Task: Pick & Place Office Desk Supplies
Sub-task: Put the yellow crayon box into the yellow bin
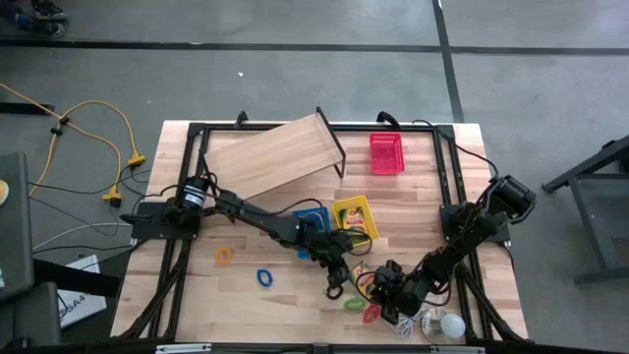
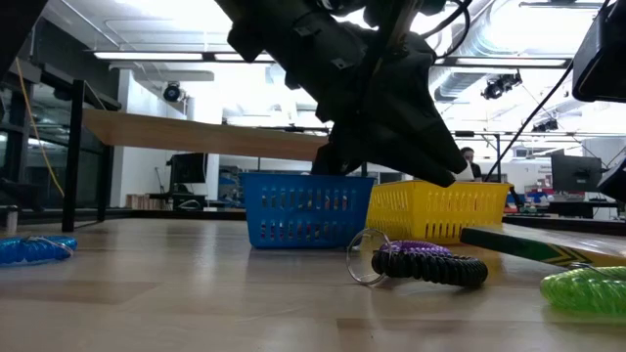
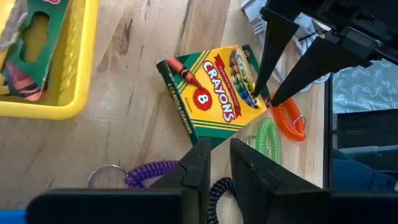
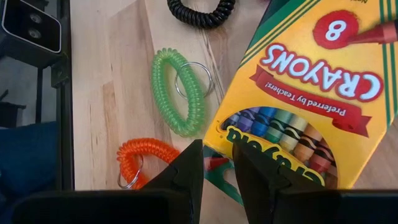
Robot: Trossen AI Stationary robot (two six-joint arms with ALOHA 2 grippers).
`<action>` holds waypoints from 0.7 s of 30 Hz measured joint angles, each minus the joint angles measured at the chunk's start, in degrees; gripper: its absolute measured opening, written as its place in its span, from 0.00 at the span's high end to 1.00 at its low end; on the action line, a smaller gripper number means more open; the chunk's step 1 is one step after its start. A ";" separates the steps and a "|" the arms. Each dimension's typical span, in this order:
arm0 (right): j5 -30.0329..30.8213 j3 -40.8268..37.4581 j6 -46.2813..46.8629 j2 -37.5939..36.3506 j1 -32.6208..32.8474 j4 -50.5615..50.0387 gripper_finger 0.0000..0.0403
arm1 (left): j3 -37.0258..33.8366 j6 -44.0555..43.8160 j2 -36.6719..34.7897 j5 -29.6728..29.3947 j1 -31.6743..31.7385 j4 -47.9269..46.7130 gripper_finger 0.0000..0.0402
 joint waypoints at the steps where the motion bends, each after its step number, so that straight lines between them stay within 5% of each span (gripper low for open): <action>1: 0.00 0.00 -0.31 0.00 0.00 0.02 0.80 | 0.00 -0.01 0.00 0.07 0.10 -0.02 0.83; 9: 0.15 0.00 -0.39 0.00 0.00 0.01 0.80 | 0.00 -1.54 0.00 -0.30 0.26 -0.15 0.70; 21: 0.17 0.00 -0.37 0.00 -0.02 0.02 0.80 | 0.03 -1.93 0.00 -4.32 -1.64 0.19 0.69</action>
